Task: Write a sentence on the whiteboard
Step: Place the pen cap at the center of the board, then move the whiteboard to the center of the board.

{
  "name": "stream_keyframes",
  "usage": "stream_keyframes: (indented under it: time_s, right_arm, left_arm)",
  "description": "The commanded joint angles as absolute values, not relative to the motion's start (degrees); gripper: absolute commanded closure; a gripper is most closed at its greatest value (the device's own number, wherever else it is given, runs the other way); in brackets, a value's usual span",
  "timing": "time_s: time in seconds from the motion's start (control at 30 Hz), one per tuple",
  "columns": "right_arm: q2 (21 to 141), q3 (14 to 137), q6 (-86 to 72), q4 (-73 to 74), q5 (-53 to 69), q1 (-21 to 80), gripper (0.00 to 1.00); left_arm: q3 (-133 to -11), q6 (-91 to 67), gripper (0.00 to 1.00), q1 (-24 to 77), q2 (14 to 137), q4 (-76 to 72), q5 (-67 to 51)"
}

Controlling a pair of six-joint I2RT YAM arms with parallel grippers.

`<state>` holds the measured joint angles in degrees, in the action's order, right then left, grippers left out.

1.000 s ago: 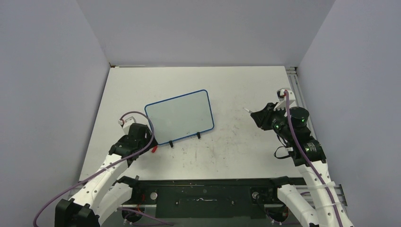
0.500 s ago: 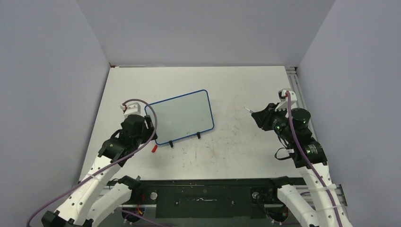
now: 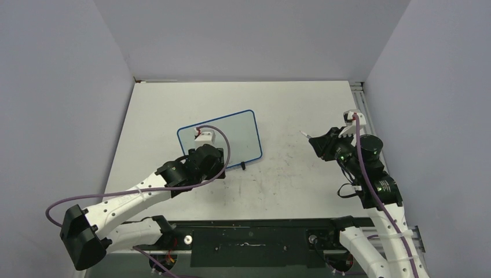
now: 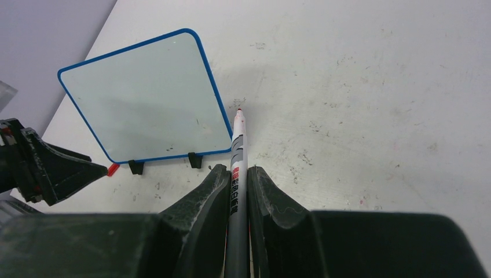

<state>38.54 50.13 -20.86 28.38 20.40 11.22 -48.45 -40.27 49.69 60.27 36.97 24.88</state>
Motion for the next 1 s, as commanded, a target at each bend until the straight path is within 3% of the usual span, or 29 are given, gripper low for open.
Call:
stream_keyframes:
  time_s: [0.0,0.27,0.37,0.97]
  right_arm:
    - [37.09,51.10,-21.78,26.90,19.72,10.97,0.95]
    - [38.30,50.86,-22.70,25.72,20.96,11.00,0.95]
    - [38.38,50.14,-23.23,25.12,21.41,10.92,0.95]
    - [39.19,49.21,-24.04,23.85,22.68,10.93,0.95]
  left_arm:
    - [-45.55,-44.95,0.40,50.54,62.27,28.42,24.64]
    - [-39.65,-48.59,0.49,50.39,65.19,24.42,29.09]
    - [-37.42,-50.14,0.58,49.48,66.35,23.64,30.12]
    - [-32.14,-49.92,0.59,43.03,72.73,13.52,26.89]
